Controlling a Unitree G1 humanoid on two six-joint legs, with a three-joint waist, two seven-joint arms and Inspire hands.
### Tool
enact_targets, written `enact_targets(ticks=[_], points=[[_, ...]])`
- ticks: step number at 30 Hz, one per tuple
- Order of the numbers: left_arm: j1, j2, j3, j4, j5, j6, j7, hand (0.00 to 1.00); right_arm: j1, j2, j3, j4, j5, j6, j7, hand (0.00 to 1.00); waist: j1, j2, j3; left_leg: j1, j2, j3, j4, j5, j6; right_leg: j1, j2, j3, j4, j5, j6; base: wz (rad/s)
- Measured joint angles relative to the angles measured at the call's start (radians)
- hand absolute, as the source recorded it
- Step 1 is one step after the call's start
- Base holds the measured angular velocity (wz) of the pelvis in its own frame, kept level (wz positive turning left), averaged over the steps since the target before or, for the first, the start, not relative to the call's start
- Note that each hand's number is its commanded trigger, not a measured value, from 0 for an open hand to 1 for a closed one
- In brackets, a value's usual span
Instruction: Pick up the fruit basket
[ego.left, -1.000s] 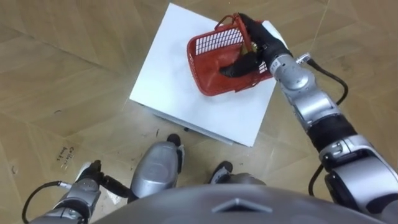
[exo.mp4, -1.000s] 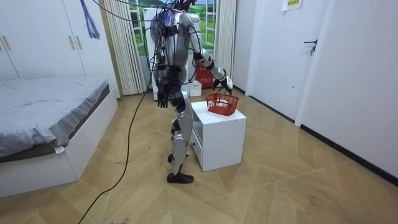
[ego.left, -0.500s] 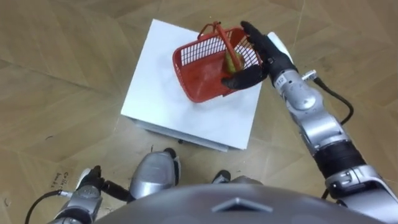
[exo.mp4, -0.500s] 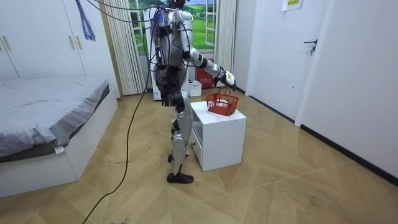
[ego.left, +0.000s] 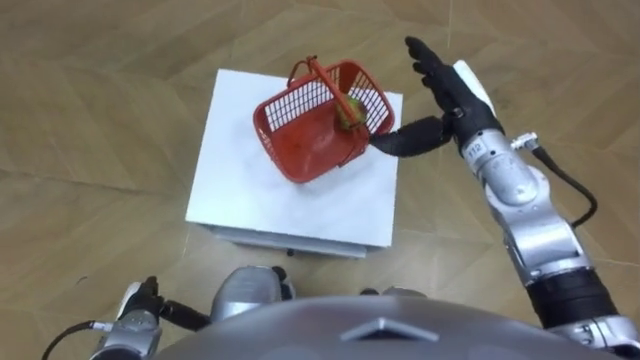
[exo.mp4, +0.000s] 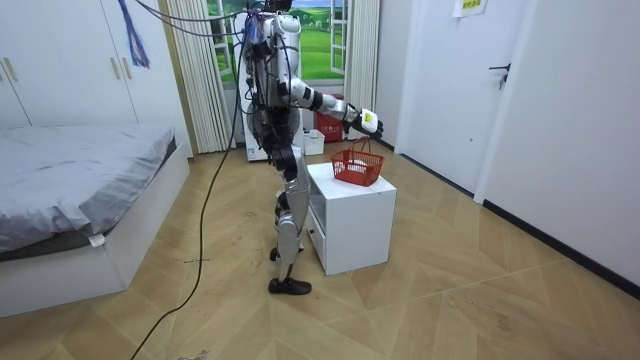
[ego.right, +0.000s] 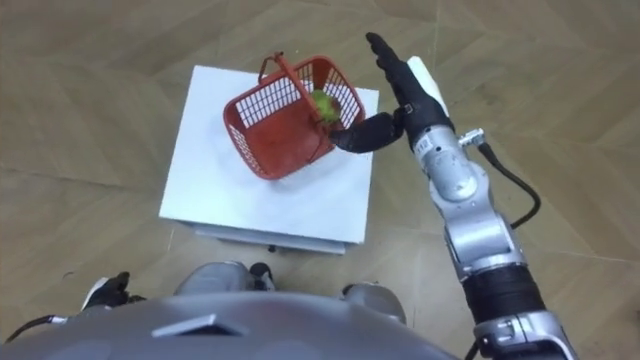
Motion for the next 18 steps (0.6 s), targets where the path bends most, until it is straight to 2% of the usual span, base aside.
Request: enact_targets(ticks=[2,6,9,10,16,17,18], points=[[0.004,-0.003,0.001,-0.004,-0.002,-0.002,0.000,0.00,0.013,0.001,-0.036,-0.003,-0.012,-0.001,-0.002,0.00,-0.015,0.001,0.0000,0.016,0.000,0.010,-0.007,0.000,0.000,0.007,0.001,0.019,0.000,0.000,0.000,-0.17],[0.006,-0.002,0.039,-0.008,-0.001,-0.002,0.000,0.00,0.075,0.005,-0.096,-0.007,-0.085,-0.011,-0.021,0.00,-0.034,0.001,-0.0005,0.025,-0.002,0.016,-0.017,0.000,0.000,0.007,0.001,0.022,0.000,0.000,0.000,-0.05],[0.036,0.000,0.063,-0.028,0.003,-0.007,0.001,0.00,0.133,0.005,-0.128,0.018,-0.136,-0.023,-0.046,0.00,-0.051,0.004,0.0006,0.042,-0.002,0.024,-0.029,0.000,-0.001,0.023,0.001,0.021,-0.003,0.000,0.000,-0.07],[0.049,0.000,0.066,-0.031,0.012,-0.007,0.001,0.00,0.143,0.005,-0.140,0.085,-0.139,-0.040,-0.058,0.00,-0.060,0.006,0.0019,0.058,-0.003,0.025,-0.034,-0.001,-0.002,0.037,0.002,0.021,-0.012,0.001,0.001,0.00],[0.098,-0.001,0.068,-0.070,0.025,0.000,0.004,0.00,0.196,0.003,-0.154,0.455,-0.164,-0.030,-0.096,0.00,-0.081,0.005,-0.0024,0.089,-0.001,0.027,-0.042,-0.008,-0.010,0.076,0.008,0.021,-0.033,-0.001,0.004,-0.02],[0.096,-0.002,0.068,-0.066,0.043,0.000,0.011,0.00,0.194,0.001,-0.161,0.549,-0.167,-0.031,-0.103,0.00,-0.079,0.011,0.0010,0.098,-0.002,0.027,-0.042,-0.008,-0.011,0.085,0.008,0.021,-0.036,-0.001,0.005,0.00],[0.096,-0.003,0.070,-0.063,0.051,0.000,0.015,0.00,0.193,0.002,-0.169,0.594,-0.176,-0.031,-0.105,0.00,-0.078,0.011,0.0003,0.102,-0.002,0.027,-0.044,-0.009,-0.011,0.087,0.008,0.021,-0.036,-0.002,0.006,0.00]])
